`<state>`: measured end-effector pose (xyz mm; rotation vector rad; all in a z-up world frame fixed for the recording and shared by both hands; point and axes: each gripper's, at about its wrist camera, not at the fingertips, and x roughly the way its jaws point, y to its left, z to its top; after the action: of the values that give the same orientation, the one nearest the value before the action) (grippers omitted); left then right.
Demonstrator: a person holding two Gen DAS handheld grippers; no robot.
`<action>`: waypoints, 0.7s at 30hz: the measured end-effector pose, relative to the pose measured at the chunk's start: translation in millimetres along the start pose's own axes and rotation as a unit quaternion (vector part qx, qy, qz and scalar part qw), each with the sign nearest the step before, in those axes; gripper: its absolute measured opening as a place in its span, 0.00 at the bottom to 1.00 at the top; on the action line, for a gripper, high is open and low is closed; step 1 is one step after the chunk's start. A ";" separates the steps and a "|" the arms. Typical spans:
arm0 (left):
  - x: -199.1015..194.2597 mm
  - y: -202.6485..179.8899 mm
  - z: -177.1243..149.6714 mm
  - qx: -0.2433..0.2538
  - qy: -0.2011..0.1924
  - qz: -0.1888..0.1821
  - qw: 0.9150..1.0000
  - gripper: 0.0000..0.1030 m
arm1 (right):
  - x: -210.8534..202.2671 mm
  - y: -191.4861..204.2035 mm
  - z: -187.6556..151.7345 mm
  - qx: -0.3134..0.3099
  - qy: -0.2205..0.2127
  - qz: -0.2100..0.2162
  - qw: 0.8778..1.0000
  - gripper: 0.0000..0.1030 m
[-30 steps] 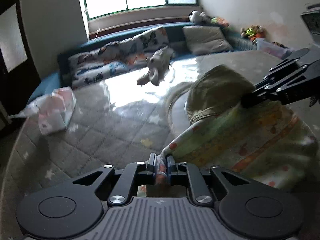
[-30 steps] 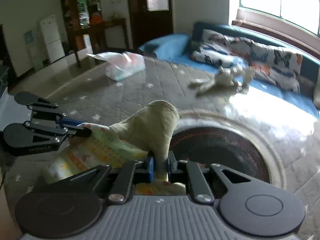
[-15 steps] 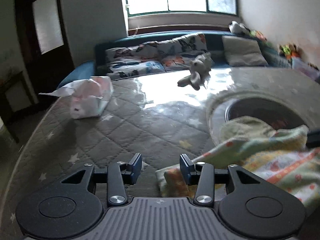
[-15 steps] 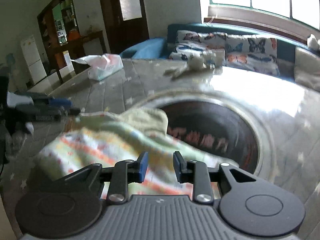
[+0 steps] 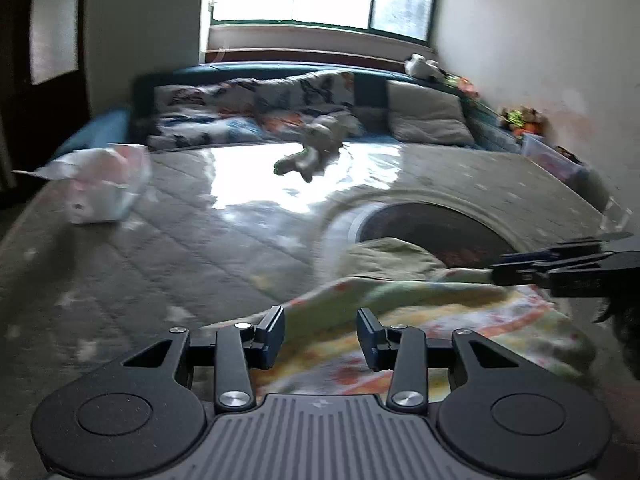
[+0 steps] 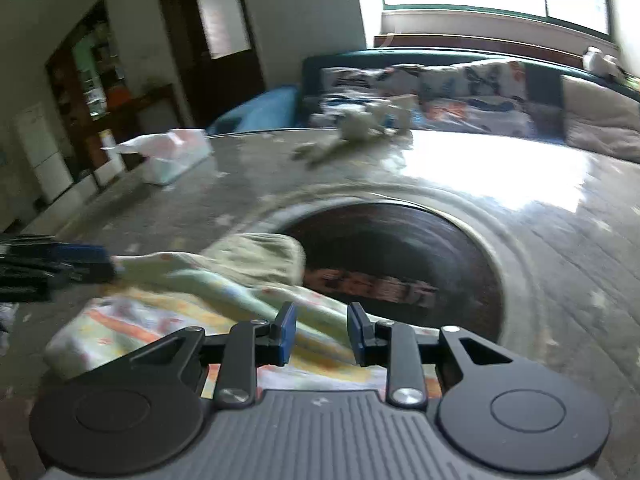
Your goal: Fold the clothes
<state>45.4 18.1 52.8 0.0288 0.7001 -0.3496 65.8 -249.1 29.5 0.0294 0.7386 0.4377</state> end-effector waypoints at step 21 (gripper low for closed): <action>38.2 -17.2 16.2 -0.012 0.027 -0.033 0.999 0.41 | 28.3 43.3 15.6 -0.073 0.014 0.030 0.997 0.20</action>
<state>77.0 -12.0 42.5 -0.0076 0.7591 -0.4052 78.3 -196.6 30.6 -0.0916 0.7333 0.5502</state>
